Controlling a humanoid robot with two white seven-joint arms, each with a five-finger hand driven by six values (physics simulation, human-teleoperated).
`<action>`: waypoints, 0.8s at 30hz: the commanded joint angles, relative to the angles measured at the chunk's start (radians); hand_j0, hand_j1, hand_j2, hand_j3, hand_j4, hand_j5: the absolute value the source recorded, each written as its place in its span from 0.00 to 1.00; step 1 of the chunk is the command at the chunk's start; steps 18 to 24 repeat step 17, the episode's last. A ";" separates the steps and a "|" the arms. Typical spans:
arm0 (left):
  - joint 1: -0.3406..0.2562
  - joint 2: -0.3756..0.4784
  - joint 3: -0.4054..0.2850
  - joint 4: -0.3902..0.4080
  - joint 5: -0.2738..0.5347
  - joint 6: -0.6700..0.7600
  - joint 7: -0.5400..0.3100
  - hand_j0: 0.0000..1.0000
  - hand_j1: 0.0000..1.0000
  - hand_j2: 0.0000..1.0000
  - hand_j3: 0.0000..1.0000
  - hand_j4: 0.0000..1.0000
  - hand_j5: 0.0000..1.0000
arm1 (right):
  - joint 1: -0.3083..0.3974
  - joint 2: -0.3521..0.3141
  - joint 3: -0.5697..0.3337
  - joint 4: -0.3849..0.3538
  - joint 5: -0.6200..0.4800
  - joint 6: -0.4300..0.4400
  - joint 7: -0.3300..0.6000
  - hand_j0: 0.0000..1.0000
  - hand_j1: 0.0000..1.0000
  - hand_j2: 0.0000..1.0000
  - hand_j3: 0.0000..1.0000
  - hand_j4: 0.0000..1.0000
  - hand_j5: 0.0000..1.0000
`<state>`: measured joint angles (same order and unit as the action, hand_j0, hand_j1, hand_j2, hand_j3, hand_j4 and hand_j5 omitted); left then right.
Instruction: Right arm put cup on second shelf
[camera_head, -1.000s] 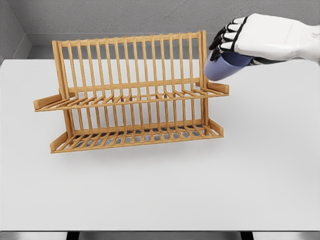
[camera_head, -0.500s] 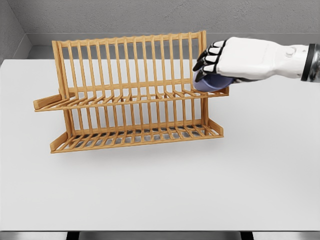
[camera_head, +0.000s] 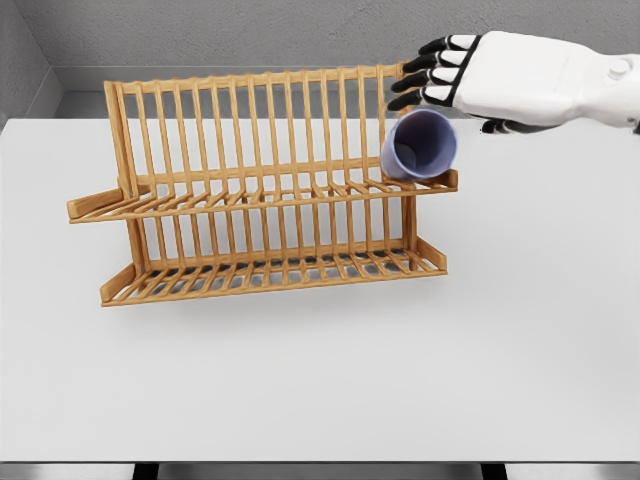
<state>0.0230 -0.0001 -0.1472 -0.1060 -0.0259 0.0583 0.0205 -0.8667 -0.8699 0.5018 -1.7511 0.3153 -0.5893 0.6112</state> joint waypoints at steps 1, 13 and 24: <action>0.000 0.000 0.000 0.000 0.000 0.000 0.001 1.00 1.00 1.00 1.00 1.00 1.00 | 0.002 -0.020 -0.115 0.007 -0.008 -0.003 0.000 1.00 1.00 1.00 1.00 1.00 1.00; 0.000 0.000 0.000 0.000 0.000 0.000 0.001 1.00 1.00 1.00 1.00 1.00 1.00 | 0.457 0.193 -0.425 0.223 0.070 -0.022 0.000 1.00 1.00 1.00 1.00 1.00 1.00; 0.000 0.000 -0.002 0.000 0.001 0.000 0.002 1.00 1.00 1.00 1.00 1.00 1.00 | 0.471 0.198 -0.428 0.226 0.071 -0.022 0.000 1.00 1.00 1.00 1.00 1.00 1.00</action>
